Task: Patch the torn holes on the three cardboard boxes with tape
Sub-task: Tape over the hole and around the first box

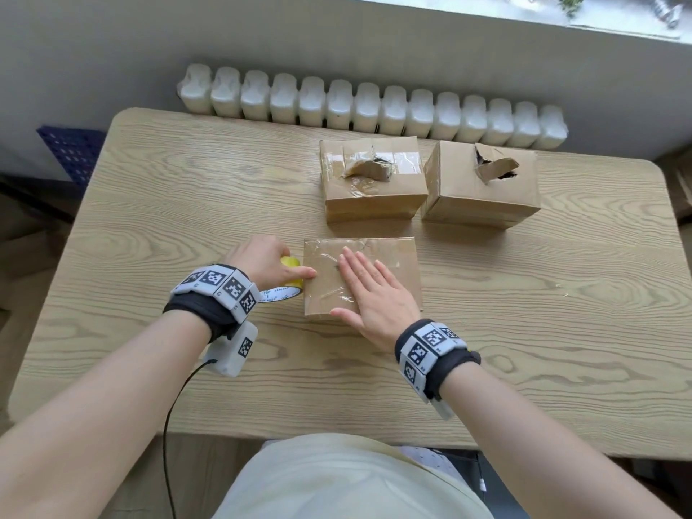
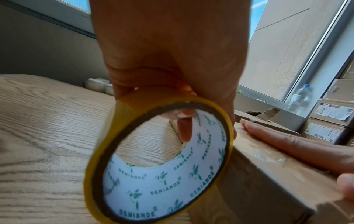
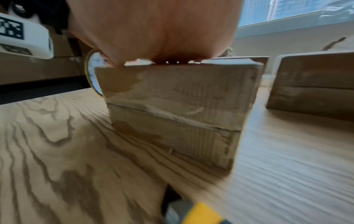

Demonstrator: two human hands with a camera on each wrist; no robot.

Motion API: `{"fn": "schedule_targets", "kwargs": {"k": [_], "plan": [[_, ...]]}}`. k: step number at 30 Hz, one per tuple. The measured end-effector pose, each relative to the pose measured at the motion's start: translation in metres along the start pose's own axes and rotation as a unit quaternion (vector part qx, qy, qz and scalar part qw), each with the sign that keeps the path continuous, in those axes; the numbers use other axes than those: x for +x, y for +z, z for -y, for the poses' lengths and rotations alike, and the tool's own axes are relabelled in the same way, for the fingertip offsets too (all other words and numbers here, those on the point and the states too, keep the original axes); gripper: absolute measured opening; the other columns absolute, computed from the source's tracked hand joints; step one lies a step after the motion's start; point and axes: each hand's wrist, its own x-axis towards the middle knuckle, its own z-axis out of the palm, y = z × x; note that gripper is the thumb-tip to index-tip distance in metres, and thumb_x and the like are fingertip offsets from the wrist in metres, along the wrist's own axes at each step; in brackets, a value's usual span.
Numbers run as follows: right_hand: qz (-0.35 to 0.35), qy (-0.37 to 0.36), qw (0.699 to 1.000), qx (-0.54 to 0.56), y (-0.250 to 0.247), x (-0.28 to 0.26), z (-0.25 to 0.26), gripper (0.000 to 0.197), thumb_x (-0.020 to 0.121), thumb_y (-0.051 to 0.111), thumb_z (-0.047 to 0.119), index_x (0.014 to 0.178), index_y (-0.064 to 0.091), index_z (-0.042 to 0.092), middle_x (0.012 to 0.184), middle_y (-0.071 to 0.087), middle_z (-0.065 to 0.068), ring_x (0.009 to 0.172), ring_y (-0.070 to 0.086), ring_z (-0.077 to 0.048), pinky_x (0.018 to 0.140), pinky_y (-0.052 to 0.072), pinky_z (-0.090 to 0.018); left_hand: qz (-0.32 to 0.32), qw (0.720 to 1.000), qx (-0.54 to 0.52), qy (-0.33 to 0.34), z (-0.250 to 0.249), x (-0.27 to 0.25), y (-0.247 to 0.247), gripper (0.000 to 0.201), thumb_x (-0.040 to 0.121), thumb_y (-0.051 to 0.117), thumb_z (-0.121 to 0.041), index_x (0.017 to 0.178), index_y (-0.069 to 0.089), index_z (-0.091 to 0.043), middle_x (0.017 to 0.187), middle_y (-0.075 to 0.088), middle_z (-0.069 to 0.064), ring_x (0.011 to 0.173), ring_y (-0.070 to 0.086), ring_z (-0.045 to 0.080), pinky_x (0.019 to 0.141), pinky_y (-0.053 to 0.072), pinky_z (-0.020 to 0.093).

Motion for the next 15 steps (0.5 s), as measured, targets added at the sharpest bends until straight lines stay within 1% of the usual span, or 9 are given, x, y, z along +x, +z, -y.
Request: {"fn": "schedule_targets", "kwargs": {"k": [3, 5, 6, 7, 9, 11, 12, 13, 15], "plan": [[0.005, 0.063, 0.998, 0.015, -0.003, -0.012, -0.014, 0.086, 0.087, 0.011, 0.069, 0.147, -0.018, 0.015, 0.151, -0.027, 0.004, 0.141, -0.022, -0.009, 0.116, -0.013, -0.028, 0.001, 1.0, -0.008, 0.0, 0.002, 0.0, 0.002, 0.061, 0.066, 0.056, -0.079, 0.063, 0.059, -0.018, 0.067, 0.061, 0.001, 0.069, 0.057, 0.019, 0.058, 0.042, 0.029], [0.001, 0.102, 0.994, 0.045, -0.007, -0.019, -0.017, 0.087, 0.087, 0.012, 0.069, 0.147, -0.019, 0.012, 0.151, -0.028, 0.001, 0.142, -0.023, -0.011, 0.116, -0.014, -0.027, -0.002, 1.0, -0.013, 0.001, 0.001, -0.001, 0.003, 0.061, 0.067, 0.057, -0.078, 0.064, 0.059, -0.017, 0.067, 0.061, 0.001, 0.068, 0.056, 0.019, 0.056, 0.041, 0.029], [-0.002, 0.109, 0.992, 0.063, -0.009, -0.021, -0.016, 0.088, 0.087, 0.013, 0.069, 0.146, -0.019, 0.012, 0.151, -0.029, -0.001, 0.142, -0.023, -0.013, 0.116, -0.014, -0.028, -0.003, 1.0, -0.014, 0.001, 0.001, -0.001, 0.003, 0.061, 0.067, 0.057, -0.078, 0.063, 0.059, -0.017, 0.066, 0.061, 0.001, 0.067, 0.056, 0.018, 0.056, 0.04, 0.029], [-0.002, 0.1, 0.993, 0.07, -0.01, -0.021, -0.012, 0.089, 0.087, 0.013, 0.069, 0.146, -0.02, 0.012, 0.151, -0.03, -0.001, 0.142, -0.024, -0.013, 0.116, -0.014, -0.028, -0.002, 1.0, -0.015, 0.001, 0.001, -0.001, 0.003, 0.06, 0.067, 0.057, -0.078, 0.063, 0.058, -0.018, 0.066, 0.06, 0.001, 0.067, 0.056, 0.018, 0.056, 0.04, 0.028], [0.002, 0.042, 0.997, 0.061, -0.009, -0.018, 0.0, 0.088, 0.088, 0.015, 0.069, 0.147, -0.02, 0.013, 0.152, -0.029, -0.002, 0.142, -0.025, -0.014, 0.116, -0.013, -0.03, -0.002, 1.0, -0.017, 0.001, 0.001, -0.001, 0.003, 0.058, 0.066, 0.057, -0.078, 0.062, 0.056, -0.02, 0.066, 0.059, -0.001, 0.07, 0.057, 0.019, 0.058, 0.04, 0.029], [0.01, -0.029, 0.999, 0.041, -0.002, -0.014, 0.014, 0.087, 0.089, 0.019, 0.069, 0.149, -0.014, 0.016, 0.154, -0.022, 0.0, 0.143, -0.021, -0.014, 0.118, -0.01, -0.035, -0.007, 1.0, -0.019, -0.001, 0.002, 0.0, 0.003, 0.055, 0.065, 0.058, -0.078, 0.067, 0.055, -0.023, 0.071, 0.057, -0.004, 0.076, 0.056, 0.02, 0.064, 0.042, 0.03], [0.009, -0.05, 0.998, 0.03, 0.001, -0.013, 0.019, 0.087, 0.089, 0.023, 0.068, 0.15, -0.009, 0.016, 0.155, -0.018, 0.001, 0.143, -0.017, -0.014, 0.119, -0.007, -0.038, -0.01, 1.0, -0.021, -0.001, 0.002, 0.0, 0.003, 0.053, 0.065, 0.059, -0.078, 0.071, 0.055, -0.025, 0.074, 0.057, -0.004, 0.079, 0.055, 0.02, 0.067, 0.042, 0.031], [0.002, -0.058, 0.998, 0.025, 0.004, -0.013, 0.022, 0.088, 0.088, 0.027, 0.067, 0.15, -0.005, 0.015, 0.156, -0.014, 0.001, 0.144, -0.014, -0.013, 0.118, -0.005, -0.039, -0.014, 1.0, -0.024, 0.002, 0.003, 0.001, 0.004, 0.052, 0.065, 0.059, -0.077, 0.074, 0.054, -0.026, 0.075, 0.056, -0.005, 0.08, 0.053, 0.02, 0.069, 0.042, 0.031], [-0.009, -0.043, 0.998, 0.045, 0.002, -0.013, 0.023, 0.094, 0.086, 0.04, 0.066, 0.151, -0.002, 0.013, 0.157, -0.012, 0.0, 0.144, -0.013, -0.013, 0.119, -0.003, -0.038, -0.015, 0.999, -0.037, 0.014, 0.007, 0.001, 0.006, 0.047, 0.068, 0.059, -0.075, 0.073, 0.052, -0.029, 0.076, 0.055, -0.005, 0.081, 0.053, 0.02, 0.071, 0.043, 0.032]]}}
